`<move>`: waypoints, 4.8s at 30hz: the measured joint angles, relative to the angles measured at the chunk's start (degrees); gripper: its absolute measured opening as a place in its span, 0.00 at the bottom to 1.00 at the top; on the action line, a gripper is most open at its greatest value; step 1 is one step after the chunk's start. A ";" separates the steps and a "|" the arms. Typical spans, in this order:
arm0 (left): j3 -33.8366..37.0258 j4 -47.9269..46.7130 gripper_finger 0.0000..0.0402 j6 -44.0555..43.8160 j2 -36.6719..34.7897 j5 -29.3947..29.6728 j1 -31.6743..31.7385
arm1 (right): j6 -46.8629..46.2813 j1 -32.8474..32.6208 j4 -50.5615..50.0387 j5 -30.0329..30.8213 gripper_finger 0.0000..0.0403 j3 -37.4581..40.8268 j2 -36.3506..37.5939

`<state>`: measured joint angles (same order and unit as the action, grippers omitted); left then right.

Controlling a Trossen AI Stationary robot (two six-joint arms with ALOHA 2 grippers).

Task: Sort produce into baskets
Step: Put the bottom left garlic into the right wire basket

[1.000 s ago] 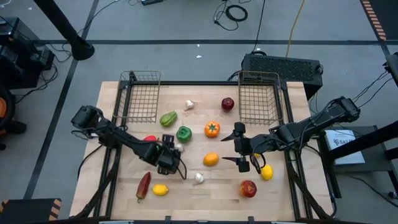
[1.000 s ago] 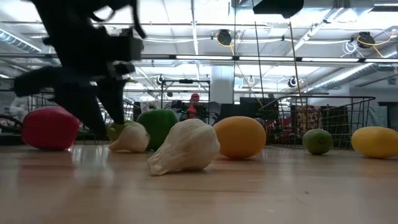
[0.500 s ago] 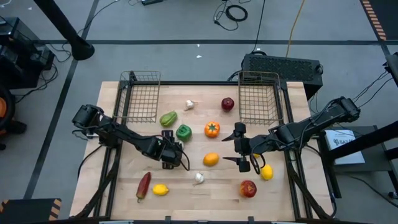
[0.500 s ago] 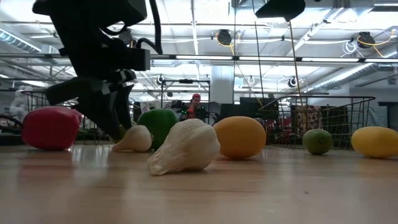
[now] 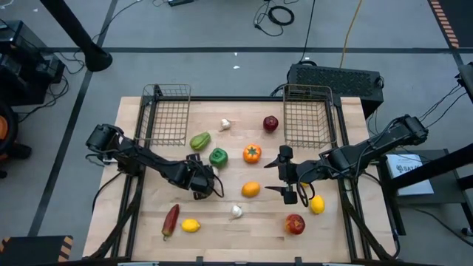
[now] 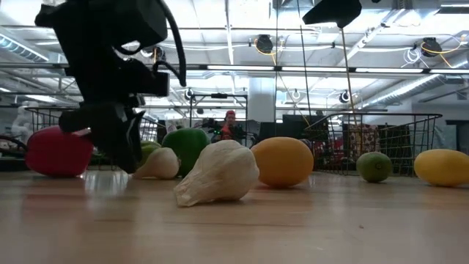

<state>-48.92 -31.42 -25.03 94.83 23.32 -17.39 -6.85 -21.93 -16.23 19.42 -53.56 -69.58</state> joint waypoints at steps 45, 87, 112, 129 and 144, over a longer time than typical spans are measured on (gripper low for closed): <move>-0.61 12.75 0.26 11.93 0.11 -3.84 0.11 | -0.03 -0.02 1.14 0.21 0.79 -0.07 -2.78; -20.01 13.42 0.26 27.47 -0.02 -0.32 -1.07 | 3.47 3.46 22.38 1.43 0.94 -0.09 -17.54; -20.01 14.40 0.26 27.13 -0.02 -0.32 -0.63 | 4.55 3.63 21.70 1.44 0.79 -0.09 -17.57; -20.01 14.40 0.26 26.96 -0.02 -0.32 -0.63 | 4.87 3.63 21.65 1.44 0.61 -0.08 -17.57; -20.01 14.38 0.40 23.84 -0.04 -0.23 -0.57 | 5.24 3.63 20.73 1.44 0.55 -0.07 -17.57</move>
<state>-68.93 -17.04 -1.19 94.78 23.09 -17.96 -1.62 -18.31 4.50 20.86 -53.63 -87.15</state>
